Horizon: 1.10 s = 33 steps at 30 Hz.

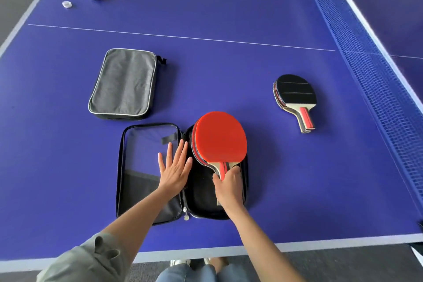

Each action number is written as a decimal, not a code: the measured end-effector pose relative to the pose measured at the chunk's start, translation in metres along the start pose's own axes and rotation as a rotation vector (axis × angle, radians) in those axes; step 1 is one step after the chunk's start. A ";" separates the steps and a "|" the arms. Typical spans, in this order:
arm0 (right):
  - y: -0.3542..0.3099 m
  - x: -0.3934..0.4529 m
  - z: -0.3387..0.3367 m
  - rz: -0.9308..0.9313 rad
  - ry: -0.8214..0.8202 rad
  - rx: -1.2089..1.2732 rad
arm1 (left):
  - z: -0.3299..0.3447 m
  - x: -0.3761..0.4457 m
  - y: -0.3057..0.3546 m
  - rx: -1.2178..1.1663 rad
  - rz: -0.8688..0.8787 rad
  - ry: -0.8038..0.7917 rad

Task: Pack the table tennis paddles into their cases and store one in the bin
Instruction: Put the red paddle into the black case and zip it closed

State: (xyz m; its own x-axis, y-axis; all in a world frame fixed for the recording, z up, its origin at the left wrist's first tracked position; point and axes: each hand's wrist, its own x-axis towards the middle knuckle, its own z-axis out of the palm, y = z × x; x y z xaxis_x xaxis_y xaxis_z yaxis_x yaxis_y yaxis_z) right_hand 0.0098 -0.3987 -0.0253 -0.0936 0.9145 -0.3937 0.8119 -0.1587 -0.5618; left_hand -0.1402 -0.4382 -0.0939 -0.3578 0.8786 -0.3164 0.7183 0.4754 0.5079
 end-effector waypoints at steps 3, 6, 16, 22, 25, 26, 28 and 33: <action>-0.001 -0.009 0.011 0.008 0.007 0.003 | 0.001 0.000 -0.001 -0.043 0.008 -0.015; -0.001 -0.016 0.017 0.019 0.007 0.004 | 0.003 0.003 -0.001 0.048 -0.007 -0.062; 0.013 -0.023 0.023 0.049 0.036 -0.129 | 0.008 0.006 -0.002 0.064 -0.019 -0.051; 0.014 -0.009 0.014 0.048 0.003 -0.217 | 0.004 0.005 0.000 0.018 -0.011 -0.051; 0.016 -0.002 0.004 0.006 0.195 -0.229 | -0.011 -0.002 -0.004 -0.131 0.046 0.077; 0.017 0.000 0.001 -0.024 0.243 -0.247 | -0.017 -0.006 -0.010 -0.156 0.062 0.147; 0.017 0.006 0.000 -0.070 0.266 -0.294 | -0.027 -0.016 -0.027 -0.136 0.043 0.264; 0.019 0.012 0.000 -0.060 0.251 -0.205 | -0.040 -0.033 -0.068 -0.061 -0.138 0.339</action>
State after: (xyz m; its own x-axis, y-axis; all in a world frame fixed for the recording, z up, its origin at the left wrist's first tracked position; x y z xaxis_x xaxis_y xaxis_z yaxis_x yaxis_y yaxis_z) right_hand 0.0244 -0.3911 -0.0408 -0.0207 0.9871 -0.1588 0.9107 -0.0469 -0.4104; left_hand -0.2010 -0.4980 -0.0853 -0.6333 0.7664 -0.1073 0.6163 0.5833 0.5292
